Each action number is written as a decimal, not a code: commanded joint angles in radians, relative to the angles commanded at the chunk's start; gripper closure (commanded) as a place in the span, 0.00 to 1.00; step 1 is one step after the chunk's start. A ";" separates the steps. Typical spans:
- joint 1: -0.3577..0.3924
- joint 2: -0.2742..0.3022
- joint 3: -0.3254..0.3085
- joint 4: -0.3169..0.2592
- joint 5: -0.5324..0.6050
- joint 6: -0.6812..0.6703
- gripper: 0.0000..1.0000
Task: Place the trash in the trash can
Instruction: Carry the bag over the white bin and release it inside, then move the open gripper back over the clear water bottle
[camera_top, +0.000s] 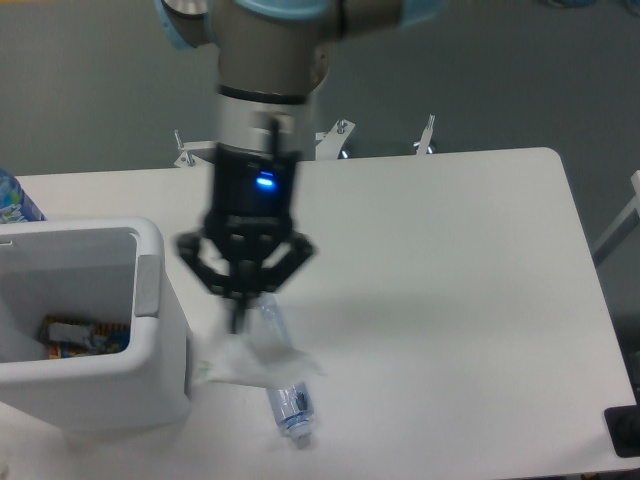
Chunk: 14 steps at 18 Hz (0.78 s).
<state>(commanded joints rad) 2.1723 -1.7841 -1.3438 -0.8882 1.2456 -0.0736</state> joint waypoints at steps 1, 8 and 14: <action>-0.029 0.003 -0.002 0.000 0.000 0.003 1.00; -0.180 -0.001 -0.049 0.000 0.000 0.005 1.00; -0.187 0.005 -0.060 0.002 0.000 0.009 0.04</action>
<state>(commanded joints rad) 1.9850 -1.7794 -1.4036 -0.8866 1.2456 -0.0644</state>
